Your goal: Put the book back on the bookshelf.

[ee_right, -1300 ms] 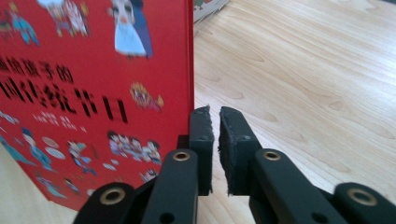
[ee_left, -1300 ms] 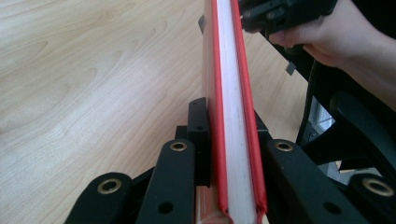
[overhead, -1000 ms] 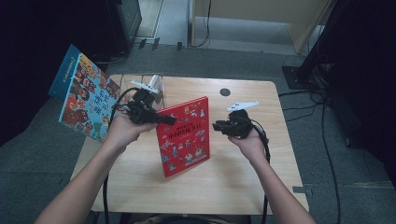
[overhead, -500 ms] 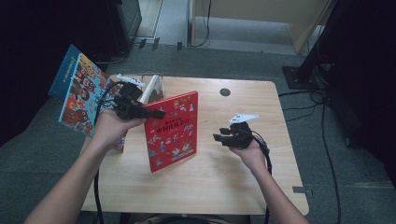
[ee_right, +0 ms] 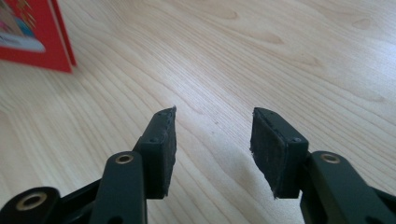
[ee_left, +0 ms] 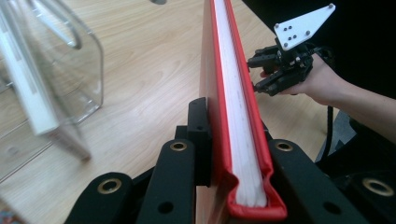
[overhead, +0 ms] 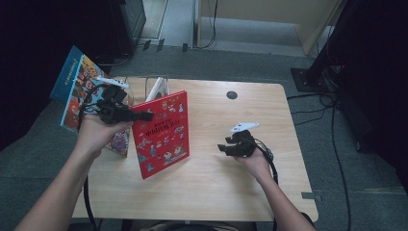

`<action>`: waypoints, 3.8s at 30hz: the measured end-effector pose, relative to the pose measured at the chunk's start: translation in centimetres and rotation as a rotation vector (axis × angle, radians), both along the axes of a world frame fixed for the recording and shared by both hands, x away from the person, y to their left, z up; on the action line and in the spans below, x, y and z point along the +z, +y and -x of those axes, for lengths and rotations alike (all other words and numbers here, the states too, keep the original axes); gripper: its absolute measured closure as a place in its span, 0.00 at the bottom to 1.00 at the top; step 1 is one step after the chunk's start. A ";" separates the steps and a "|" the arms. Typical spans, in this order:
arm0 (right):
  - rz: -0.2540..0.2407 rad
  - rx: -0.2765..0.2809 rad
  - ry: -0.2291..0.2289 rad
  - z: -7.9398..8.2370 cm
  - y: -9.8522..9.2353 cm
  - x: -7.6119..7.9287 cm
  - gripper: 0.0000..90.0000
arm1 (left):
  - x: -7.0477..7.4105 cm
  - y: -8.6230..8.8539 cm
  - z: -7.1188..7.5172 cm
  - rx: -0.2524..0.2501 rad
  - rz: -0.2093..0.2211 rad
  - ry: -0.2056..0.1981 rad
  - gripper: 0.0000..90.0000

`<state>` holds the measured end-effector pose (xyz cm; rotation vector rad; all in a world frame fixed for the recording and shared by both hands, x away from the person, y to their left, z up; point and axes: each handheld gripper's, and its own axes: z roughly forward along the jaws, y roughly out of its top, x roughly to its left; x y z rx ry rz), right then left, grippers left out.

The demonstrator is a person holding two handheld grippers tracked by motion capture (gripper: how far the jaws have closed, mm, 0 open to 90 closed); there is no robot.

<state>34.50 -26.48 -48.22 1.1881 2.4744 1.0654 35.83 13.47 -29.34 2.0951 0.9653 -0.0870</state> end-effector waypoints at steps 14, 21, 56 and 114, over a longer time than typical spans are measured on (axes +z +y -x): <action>0.029 -0.014 0.041 -0.8 0.1 -1.7 0.56 | 0.8 4.9 0.2 0.124 0.002 0.012 0.89; 0.040 -0.006 0.050 -0.8 0.5 -2.1 0.56 | 1.0 7.2 -0.3 0.187 0.002 0.011 0.89; 0.018 0.019 -0.129 0.7 0.8 -3.8 0.47 | 3.5 11.0 -3.6 0.314 -0.102 0.027 0.89; 0.000 0.025 -0.145 0.6 0.7 -4.0 0.46 | 2.5 7.5 -11.9 0.359 -0.226 0.079 0.87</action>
